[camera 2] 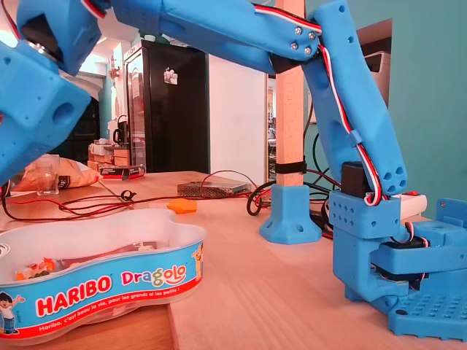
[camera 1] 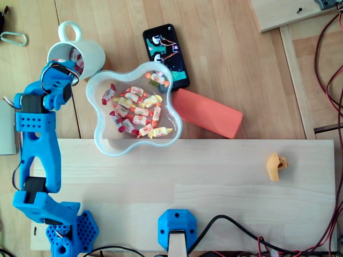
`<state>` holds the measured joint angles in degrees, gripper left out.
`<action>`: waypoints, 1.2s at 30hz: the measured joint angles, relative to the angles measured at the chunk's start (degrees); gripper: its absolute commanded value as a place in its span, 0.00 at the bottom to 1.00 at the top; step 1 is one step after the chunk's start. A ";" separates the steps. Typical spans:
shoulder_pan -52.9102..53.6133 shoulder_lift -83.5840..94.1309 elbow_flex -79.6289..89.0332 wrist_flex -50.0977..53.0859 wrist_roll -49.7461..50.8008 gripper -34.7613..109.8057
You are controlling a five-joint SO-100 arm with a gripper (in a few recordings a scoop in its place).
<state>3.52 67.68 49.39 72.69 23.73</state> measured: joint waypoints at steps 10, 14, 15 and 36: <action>0.09 0.00 0.00 0.00 0.00 0.23; 0.09 0.00 0.00 0.00 0.97 0.24; 0.09 0.00 0.00 0.00 0.97 0.24; 0.09 0.00 0.00 0.00 0.97 0.24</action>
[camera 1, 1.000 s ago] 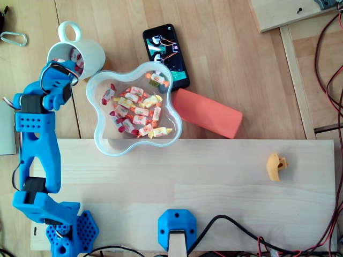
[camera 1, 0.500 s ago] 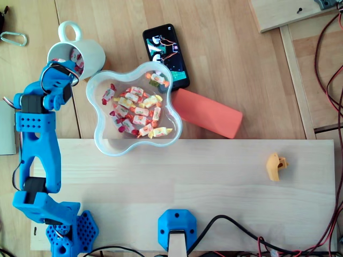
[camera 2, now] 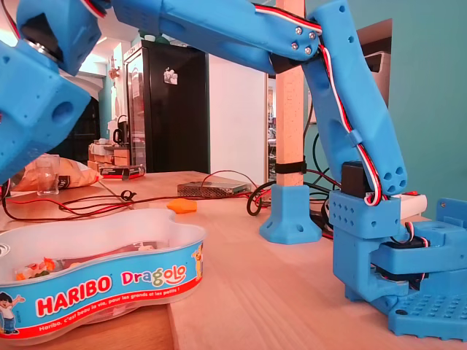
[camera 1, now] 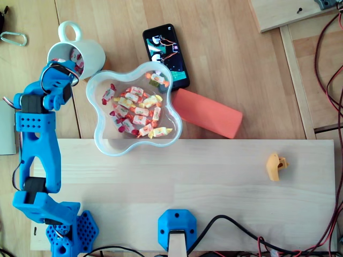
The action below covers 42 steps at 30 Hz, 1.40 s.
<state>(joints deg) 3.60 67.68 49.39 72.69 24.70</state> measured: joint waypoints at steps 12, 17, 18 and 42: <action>0.00 0.00 0.00 0.00 0.00 0.32; 0.00 0.00 0.00 0.00 0.00 0.32; 0.00 0.00 0.00 0.00 0.00 0.32; -2.20 5.27 -2.81 0.26 -2.72 0.32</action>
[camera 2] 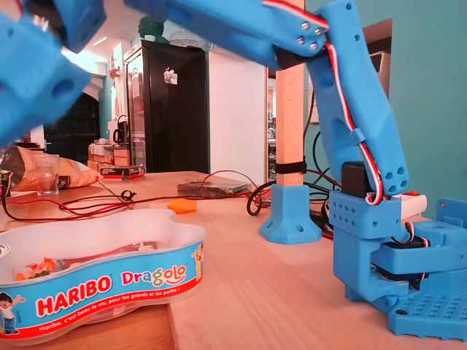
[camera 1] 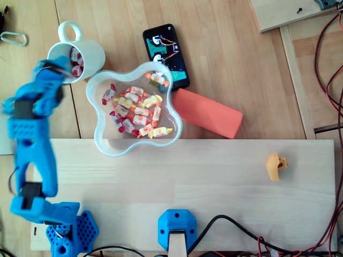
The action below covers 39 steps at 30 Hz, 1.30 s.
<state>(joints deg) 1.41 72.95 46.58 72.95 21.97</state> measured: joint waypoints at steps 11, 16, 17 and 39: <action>-9.40 14.06 -0.70 0.00 -12.83 0.32; -11.51 16.35 -0.70 0.00 -18.28 0.32; -12.22 16.96 -0.70 0.00 -19.60 0.32; -16.88 58.97 24.61 -0.53 -21.97 0.33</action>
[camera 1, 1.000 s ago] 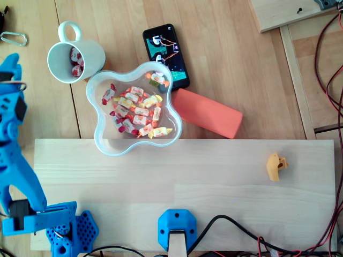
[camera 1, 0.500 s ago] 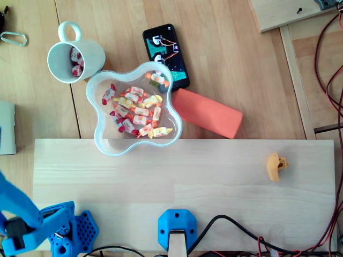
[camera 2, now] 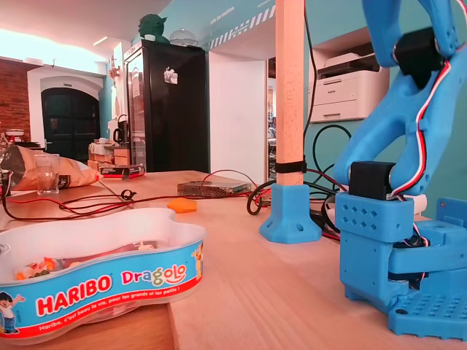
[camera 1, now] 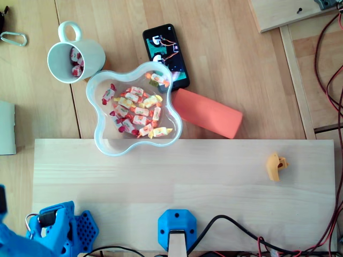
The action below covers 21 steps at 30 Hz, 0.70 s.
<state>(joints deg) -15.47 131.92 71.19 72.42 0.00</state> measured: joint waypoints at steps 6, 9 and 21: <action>0.00 13.89 25.22 -13.71 0.00 0.32; 0.00 20.92 40.34 -24.61 0.00 0.32; 0.00 50.54 100.37 -63.19 0.00 0.32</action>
<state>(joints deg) -15.47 182.46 171.56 9.23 0.00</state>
